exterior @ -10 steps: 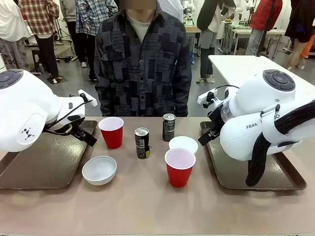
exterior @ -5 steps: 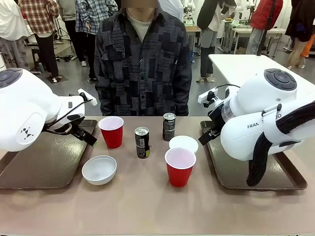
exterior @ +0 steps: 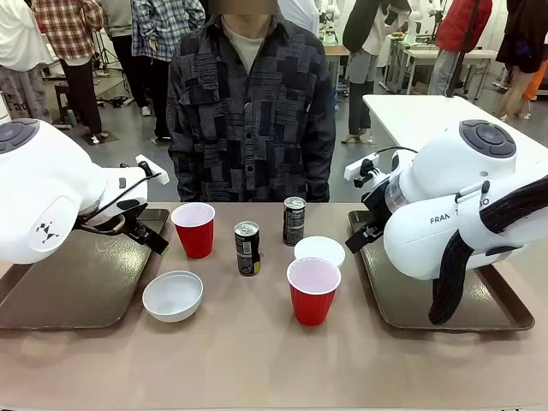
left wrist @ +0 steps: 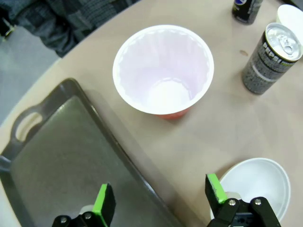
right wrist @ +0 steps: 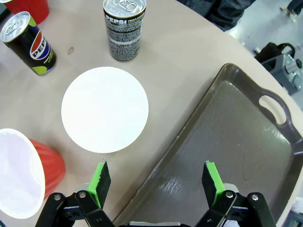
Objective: Prepare tableware on both trays.
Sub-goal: Pick up a Picnic Bowl from the table and place it on a Handle tray.
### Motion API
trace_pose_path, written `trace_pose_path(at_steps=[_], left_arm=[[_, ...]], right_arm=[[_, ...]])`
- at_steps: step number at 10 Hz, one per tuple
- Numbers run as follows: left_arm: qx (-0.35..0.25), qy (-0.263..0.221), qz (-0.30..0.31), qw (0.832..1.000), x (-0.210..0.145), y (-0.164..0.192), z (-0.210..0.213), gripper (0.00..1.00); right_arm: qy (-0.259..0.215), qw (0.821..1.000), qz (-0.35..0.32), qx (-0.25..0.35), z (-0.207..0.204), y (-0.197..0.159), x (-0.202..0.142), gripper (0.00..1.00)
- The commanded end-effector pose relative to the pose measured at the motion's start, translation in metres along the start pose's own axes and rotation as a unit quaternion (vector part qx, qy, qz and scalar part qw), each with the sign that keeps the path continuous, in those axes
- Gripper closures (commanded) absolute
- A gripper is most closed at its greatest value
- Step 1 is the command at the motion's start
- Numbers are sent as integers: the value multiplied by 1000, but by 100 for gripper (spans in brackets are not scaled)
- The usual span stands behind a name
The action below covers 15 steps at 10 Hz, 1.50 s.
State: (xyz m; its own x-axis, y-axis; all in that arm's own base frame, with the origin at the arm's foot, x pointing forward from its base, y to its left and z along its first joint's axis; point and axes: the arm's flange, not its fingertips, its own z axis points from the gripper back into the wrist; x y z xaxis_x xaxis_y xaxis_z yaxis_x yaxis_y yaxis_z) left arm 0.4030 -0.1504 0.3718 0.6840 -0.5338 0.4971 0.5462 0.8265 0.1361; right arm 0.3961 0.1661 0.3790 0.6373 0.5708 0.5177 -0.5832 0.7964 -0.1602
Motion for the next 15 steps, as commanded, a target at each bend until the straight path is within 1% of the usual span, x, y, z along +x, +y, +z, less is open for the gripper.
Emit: trace_pose_path(at_steps=[1,2,3,4,5,6,7,9,11,12,13,14,15], left_arm=[[0,0,0,1000,0,0,0,0],[0,0,0,1000,0,0,0,0],[0,0,0,1000,0,0,0,0],[-2,-14,-3,1000,-15,3,24,0],[-1,-11,-7,1000,-39,15,45,0],[-3,-6,-12,1000,-59,25,58,0],[-14,13,-22,1000,-79,31,65,0],[-28,53,-40,997,-114,23,73,0],[-50,88,-51,994,-137,16,73,0],[-31,104,-47,993,-148,12,74,0],[54,95,-5,994,-135,10,77,0],[-44,98,-39,993,-35,59,62,0],[-44,98,-39,993,-35,59,62,0]], right_arm=[[-1,1000,0,0,1,0,0,0],[0,1000,0,0,0,0,0,0],[-13,1000,9,18,6,2,-5,0],[-19,999,11,24,21,3,-20,0],[-17,1000,10,18,46,4,-41,0],[-4,1000,-7,21,62,3,-59,0],[20,999,-22,12,80,1,-78,0],[77,995,-61,19,102,-2,-124,0],[121,987,-93,56,109,8,-159,0],[136,985,-99,49,111,12,-169,0],[134,986,-95,-41,110,7,-156,0],[135,986,-83,46,109,-47,-41,0],[135,986,-83,46,109,-47,-41,0]])
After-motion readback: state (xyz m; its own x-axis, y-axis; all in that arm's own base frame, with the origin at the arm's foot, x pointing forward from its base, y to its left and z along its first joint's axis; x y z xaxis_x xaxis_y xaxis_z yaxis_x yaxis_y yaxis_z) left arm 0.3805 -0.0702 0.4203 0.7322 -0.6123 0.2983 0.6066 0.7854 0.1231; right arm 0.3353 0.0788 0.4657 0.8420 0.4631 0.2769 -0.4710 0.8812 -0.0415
